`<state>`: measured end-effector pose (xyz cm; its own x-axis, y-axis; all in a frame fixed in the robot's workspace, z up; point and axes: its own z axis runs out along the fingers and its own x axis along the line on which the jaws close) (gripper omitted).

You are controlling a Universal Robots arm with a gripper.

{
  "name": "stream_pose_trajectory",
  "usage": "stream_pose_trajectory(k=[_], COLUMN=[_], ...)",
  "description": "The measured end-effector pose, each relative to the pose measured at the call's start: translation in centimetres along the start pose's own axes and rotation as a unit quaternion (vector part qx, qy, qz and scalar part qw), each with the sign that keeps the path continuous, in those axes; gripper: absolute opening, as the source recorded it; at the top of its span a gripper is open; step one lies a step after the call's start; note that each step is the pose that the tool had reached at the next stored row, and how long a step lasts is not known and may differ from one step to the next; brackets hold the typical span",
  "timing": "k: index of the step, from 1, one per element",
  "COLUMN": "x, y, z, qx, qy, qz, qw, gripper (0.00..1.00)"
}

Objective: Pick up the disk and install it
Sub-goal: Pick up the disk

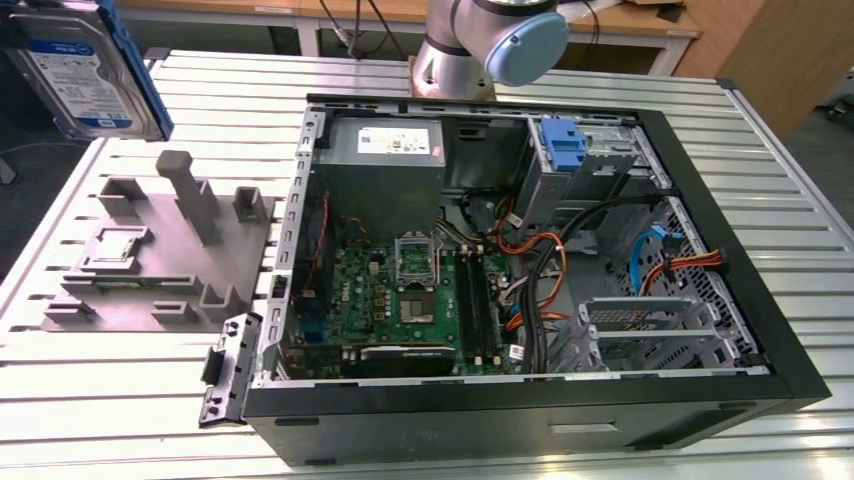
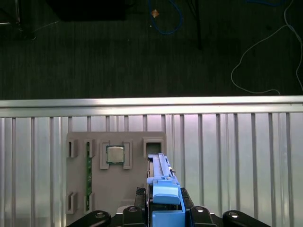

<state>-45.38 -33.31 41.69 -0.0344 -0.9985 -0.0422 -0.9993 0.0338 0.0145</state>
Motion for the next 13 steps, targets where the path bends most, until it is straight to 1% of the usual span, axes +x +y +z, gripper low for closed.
stream_pose_trajectory(k=[5,13], x=[-0.01,-0.01], y=[0.0,0.0], z=[-0.25,-0.29], qx=[0.0,0.0], qy=[0.0,0.0001], qz=[0.0,0.0], qw=[1.0,1.0], gripper=[0.37,0.37])
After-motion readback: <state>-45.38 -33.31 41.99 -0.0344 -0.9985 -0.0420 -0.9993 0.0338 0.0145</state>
